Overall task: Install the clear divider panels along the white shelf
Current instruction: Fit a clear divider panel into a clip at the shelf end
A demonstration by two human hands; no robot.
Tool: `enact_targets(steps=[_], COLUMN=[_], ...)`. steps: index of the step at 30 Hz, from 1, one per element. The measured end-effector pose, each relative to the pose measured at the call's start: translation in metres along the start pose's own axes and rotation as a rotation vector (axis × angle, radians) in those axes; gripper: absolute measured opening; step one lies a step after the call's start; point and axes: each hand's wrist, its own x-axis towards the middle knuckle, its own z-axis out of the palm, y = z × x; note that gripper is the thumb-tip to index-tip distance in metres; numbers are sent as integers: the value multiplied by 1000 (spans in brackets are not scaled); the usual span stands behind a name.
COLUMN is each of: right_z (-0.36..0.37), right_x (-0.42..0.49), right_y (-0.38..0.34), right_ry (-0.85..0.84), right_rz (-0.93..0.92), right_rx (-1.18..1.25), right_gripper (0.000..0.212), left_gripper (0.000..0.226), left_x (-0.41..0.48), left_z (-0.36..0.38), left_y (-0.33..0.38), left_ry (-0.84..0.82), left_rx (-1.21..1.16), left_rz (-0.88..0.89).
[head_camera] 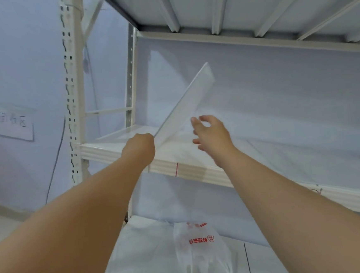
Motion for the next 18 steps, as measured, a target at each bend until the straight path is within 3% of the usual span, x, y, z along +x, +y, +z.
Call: enact_targets(steps=[3,8,11,18], right_z=[24,63,75,91], right_x=[-6,-2,3,13], right_y=[-8,-13,-19,-8], right_ry=[-132,-256,-262,-202], right_rz=[-52,-108,-84,-12], right_rx=[-140,-245,-254,-357], right_gripper=[43,62,66,50], left_gripper=[29,33,28,29], left_x=[4,8,12,23], left_z=[3,10,11,39], left_y=[-3,-3,-6,-30], left_ry=[48,39,24,-115], left_rx=[-52,-44,-54,-192], left_rz=[-21,-53,-81,-10])
